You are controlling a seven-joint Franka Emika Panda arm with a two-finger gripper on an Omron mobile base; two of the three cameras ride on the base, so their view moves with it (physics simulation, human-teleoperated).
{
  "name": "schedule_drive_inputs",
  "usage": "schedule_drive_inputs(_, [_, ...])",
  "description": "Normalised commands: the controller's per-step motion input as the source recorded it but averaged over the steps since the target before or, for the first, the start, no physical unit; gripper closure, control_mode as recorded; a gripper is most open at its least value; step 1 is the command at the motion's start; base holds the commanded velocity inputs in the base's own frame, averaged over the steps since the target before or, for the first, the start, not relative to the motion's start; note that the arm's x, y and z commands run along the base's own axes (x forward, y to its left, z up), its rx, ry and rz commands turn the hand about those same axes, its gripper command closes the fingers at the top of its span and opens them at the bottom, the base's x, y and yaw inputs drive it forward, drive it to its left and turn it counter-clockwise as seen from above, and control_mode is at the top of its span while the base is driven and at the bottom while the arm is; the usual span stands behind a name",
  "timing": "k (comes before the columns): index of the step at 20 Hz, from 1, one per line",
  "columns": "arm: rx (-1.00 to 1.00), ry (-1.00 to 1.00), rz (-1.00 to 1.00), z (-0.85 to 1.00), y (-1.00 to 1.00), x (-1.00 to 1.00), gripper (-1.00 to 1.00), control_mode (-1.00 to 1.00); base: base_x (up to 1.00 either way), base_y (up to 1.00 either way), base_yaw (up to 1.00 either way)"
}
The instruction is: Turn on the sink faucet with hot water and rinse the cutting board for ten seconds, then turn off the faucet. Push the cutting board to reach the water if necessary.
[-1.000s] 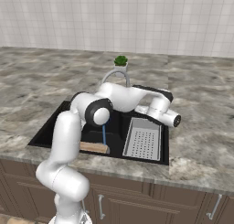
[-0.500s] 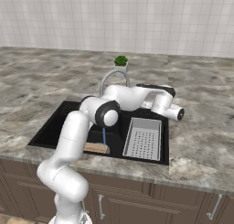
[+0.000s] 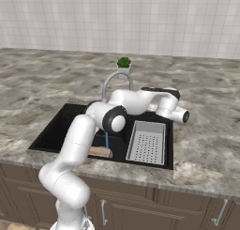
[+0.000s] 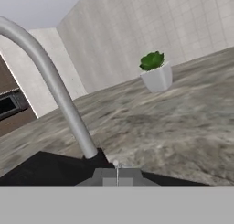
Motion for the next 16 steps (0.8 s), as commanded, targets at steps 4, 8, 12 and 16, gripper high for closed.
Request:
schedule_drive_inputs(4, [0.0, 0.05, 0.0, -0.29, 0.0, 0.3, 1.0, -1.0, 0.0, 0.0, 0.0])
schedule_drive_inputs(8, [0.0, 0.1, 0.0, -0.39, 0.0, 0.09, 1.0, -1.0, 0.0, 0.0, 0.0])
schedule_drive_inputs(12, [0.0, 0.06, 0.0, -0.25, 0.14, 0.06, 1.0, -1.0, 0.0, 0.0, 0.0])
schedule_drive_inputs(16, [0.0, 0.0, 0.0, 0.0, 0.27, 0.0, 1.0, -1.0, 0.0, 0.0, 0.0])
